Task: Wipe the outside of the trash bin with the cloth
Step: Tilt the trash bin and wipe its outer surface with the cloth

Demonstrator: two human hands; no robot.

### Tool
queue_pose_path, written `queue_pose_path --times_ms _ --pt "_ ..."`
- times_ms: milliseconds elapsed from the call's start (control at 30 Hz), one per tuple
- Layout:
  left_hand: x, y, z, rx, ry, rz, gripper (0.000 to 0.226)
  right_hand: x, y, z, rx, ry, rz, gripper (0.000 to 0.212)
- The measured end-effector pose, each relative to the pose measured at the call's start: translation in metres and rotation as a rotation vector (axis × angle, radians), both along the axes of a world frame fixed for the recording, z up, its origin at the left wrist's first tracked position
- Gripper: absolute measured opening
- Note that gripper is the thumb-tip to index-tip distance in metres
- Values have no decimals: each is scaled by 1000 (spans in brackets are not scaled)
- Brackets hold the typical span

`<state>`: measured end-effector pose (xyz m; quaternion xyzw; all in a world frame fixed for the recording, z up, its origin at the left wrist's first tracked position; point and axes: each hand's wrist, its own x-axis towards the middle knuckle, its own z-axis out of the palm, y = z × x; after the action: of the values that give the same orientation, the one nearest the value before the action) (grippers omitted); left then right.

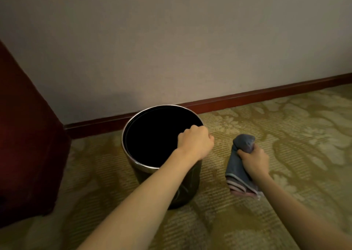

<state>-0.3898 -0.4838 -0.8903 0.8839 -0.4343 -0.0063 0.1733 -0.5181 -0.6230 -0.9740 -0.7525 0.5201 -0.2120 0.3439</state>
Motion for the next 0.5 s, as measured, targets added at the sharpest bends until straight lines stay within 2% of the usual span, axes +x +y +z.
queue_pose_path --times_ms 200,333,500 --pt "5 58 1 9 -90 -269 45 -8 2 -11 41 20 -18 21" --pt "27 119 1 56 -202 -514 46 1 14 -17 39 43 -10 23" --pt "77 171 1 23 -336 -551 48 12 30 -21 85 27 44 22"
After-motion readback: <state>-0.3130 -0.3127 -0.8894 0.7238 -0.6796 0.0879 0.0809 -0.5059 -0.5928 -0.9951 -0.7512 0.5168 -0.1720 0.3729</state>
